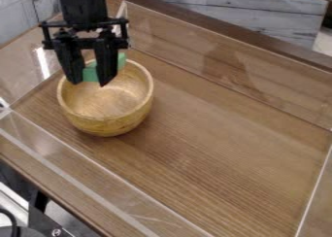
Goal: Put the green block in the brown bowl
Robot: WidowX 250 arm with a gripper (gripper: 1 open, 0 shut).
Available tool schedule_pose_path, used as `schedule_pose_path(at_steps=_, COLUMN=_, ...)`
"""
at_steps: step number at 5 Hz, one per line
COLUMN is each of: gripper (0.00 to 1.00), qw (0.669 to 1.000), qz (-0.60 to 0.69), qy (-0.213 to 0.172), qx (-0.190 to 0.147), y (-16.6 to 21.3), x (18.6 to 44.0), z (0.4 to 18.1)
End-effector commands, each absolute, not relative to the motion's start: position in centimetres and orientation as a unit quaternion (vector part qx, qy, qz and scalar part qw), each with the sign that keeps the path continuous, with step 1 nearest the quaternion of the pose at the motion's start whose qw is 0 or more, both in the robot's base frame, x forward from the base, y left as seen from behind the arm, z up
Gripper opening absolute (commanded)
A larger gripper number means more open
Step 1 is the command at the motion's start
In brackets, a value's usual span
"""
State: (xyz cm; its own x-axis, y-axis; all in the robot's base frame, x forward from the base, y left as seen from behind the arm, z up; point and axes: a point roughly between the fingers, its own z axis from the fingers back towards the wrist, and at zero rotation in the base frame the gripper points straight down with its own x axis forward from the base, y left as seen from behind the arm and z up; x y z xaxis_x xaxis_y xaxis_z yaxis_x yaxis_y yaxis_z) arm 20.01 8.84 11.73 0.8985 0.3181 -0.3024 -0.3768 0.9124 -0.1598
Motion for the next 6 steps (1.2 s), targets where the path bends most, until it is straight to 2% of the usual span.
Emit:
schedule_pose_path(at_steps=1, gripper=0.00, qw=0.973, qz=0.171, qy=0.112, qx=-0.108, y=9.3, x=20.3, z=11.6)
schedule_pose_path(at_steps=6, gripper=0.00, qw=0.979, qz=0.135, qy=0.091, qx=-0.124, y=8.9, x=20.4, z=9.8)
